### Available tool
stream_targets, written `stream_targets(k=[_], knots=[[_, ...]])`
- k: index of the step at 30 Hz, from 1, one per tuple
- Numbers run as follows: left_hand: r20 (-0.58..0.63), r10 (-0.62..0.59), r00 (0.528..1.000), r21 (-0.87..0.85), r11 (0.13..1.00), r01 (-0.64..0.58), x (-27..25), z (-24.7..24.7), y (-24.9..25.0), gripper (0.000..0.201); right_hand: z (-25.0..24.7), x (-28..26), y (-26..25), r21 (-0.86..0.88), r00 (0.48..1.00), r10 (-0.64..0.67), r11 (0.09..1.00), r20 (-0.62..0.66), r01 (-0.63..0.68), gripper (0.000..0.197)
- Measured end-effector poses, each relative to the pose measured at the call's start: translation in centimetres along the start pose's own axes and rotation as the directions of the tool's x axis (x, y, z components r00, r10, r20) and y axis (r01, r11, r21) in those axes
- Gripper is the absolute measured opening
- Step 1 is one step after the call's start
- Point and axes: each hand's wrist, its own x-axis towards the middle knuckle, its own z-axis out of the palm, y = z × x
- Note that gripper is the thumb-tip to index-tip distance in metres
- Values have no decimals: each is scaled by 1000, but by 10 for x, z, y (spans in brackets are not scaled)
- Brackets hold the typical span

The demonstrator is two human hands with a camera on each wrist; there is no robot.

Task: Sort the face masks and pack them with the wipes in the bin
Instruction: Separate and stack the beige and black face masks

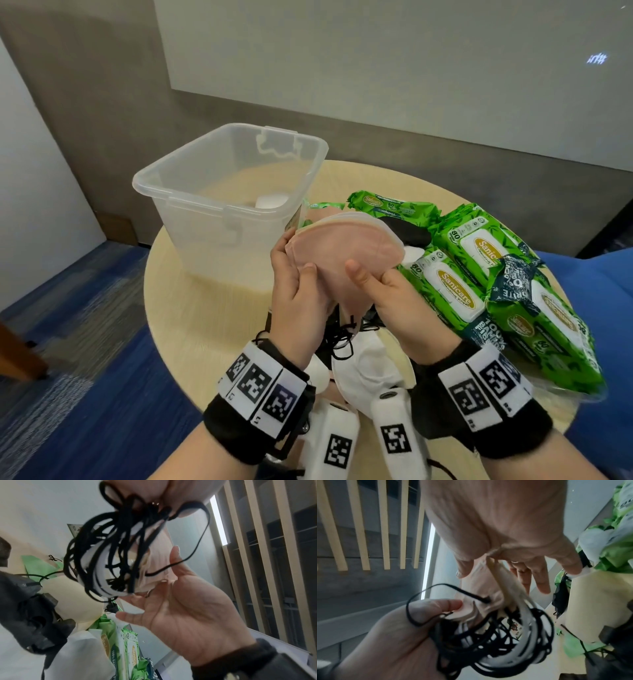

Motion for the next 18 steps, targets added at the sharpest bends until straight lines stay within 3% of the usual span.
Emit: stream_targets(k=[3, 6, 9, 12, 14, 18], knots=[[1, -55, 998, -64, 996, 55, -3, 1, -1, 32, 1, 1, -2, 63, 1000, -14, 998, 10, 14, 22], [-16, -93, 995, -6, 996, 93, -2, -2, -5, 28, -1, 4, -3, 46, 998, -64, 997, -1, 64, 30], [7, -42, 999, 39, 998, 41, 5, -11, -2, 34, -9, 6, -6, 41, 995, -99, 994, 17, 98, 24], [136, 45, 990, 185, 980, -70, 14, -23, 3, 53, -19, 11, -11, -20, 994, -72, 997, 85, 74, 19], [292, 73, 954, 301, 939, -164, 18, -28, 8, 59, -23, 16, -16, -134, 990, -63, 988, 130, 81, 19], [420, 29, 907, 321, 930, -179, 22, -30, 14, 36, -30, 23, -28, -254, 972, -32, 963, 233, 93, 22]])
